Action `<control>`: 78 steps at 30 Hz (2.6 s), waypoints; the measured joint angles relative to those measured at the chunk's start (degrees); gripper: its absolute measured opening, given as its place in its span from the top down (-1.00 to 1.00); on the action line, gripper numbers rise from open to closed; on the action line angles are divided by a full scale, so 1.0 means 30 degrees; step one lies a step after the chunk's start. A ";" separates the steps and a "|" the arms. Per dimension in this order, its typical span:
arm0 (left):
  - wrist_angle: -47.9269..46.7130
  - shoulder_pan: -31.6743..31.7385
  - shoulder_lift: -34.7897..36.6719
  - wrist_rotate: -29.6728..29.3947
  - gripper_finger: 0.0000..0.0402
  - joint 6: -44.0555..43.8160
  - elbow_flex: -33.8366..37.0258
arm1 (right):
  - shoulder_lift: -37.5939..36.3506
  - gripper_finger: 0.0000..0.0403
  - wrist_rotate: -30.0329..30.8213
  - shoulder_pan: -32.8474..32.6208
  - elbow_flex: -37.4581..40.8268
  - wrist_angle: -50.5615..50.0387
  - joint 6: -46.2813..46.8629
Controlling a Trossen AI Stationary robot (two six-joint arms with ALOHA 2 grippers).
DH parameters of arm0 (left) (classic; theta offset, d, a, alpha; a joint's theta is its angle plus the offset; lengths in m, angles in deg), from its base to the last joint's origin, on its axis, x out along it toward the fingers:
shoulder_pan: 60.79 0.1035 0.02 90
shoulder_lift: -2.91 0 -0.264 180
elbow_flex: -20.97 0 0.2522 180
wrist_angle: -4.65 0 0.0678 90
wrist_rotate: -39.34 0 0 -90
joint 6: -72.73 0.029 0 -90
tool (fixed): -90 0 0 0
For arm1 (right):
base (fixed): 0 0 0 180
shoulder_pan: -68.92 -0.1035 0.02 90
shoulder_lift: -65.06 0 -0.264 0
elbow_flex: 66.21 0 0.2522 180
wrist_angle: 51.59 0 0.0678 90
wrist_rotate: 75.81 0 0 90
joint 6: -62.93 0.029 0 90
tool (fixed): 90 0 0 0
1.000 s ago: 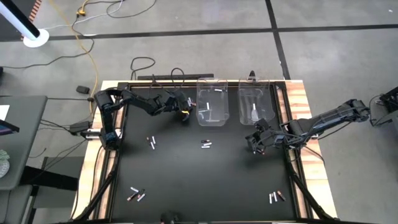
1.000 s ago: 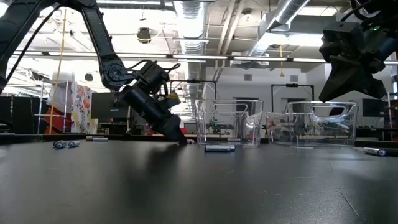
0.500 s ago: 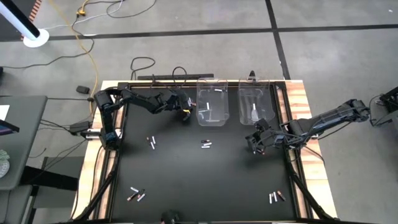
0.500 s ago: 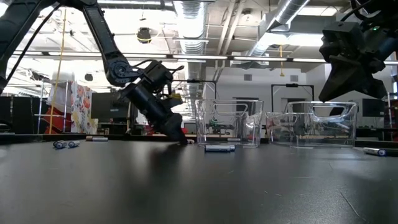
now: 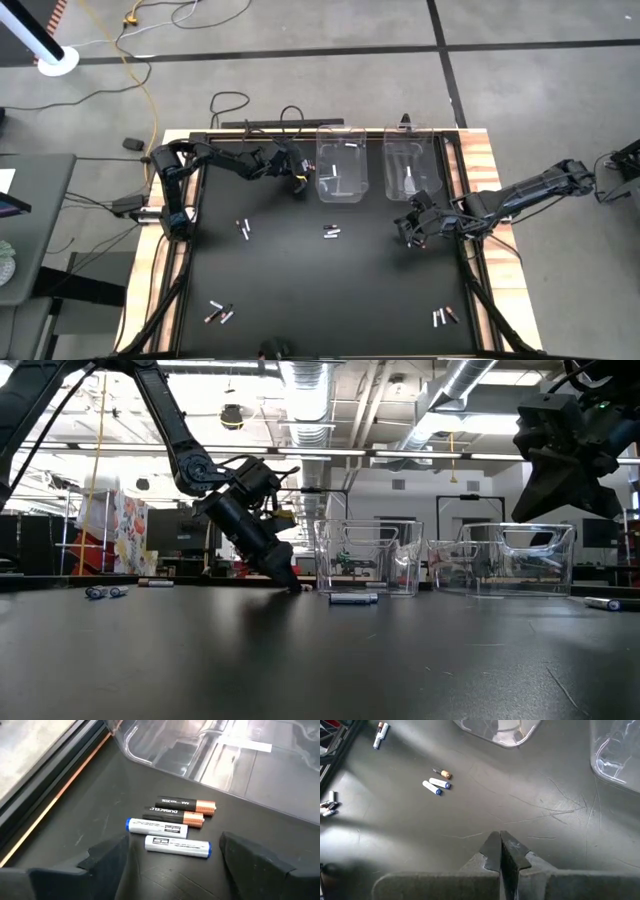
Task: Sort batteries
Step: Put the white battery into the left transparent bin
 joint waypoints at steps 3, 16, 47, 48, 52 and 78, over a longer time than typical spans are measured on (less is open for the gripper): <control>-0.0007 0.0036 0.0000 0.0015 -0.38 0.0000 0.0000 | 0.0000 0.91 0.0000 0.0000 0.0000 0.0045 -0.0006; -0.0097 0.0036 0.0022 -0.0078 -0.09 -0.0466 0.0007 | 0.0000 0.91 0.0000 0.0000 0.0000 0.0097 -0.0175; -0.3266 0.0043 0.2354 -0.0207 -0.04 -0.1719 0.0102 | -0.0007 0.91 0.0000 -0.0029 0.0000 0.0102 -0.0379; -0.3456 0.0043 0.2664 -0.0193 -0.04 -0.1719 0.0077 | -0.0007 0.91 0.0000 -0.0029 0.0000 0.0102 -0.0397; -0.4744 0.0043 0.3895 -0.0139 -0.04 -0.1741 0.0066 | -0.0007 0.91 0.0000 -0.0026 0.0000 0.0102 -0.0423; -1.4717 -0.0246 0.1321 0.2618 -0.04 0.0782 -1.4731 | -0.0007 0.91 -0.0004 -0.0022 0.0000 0.0469 -0.0350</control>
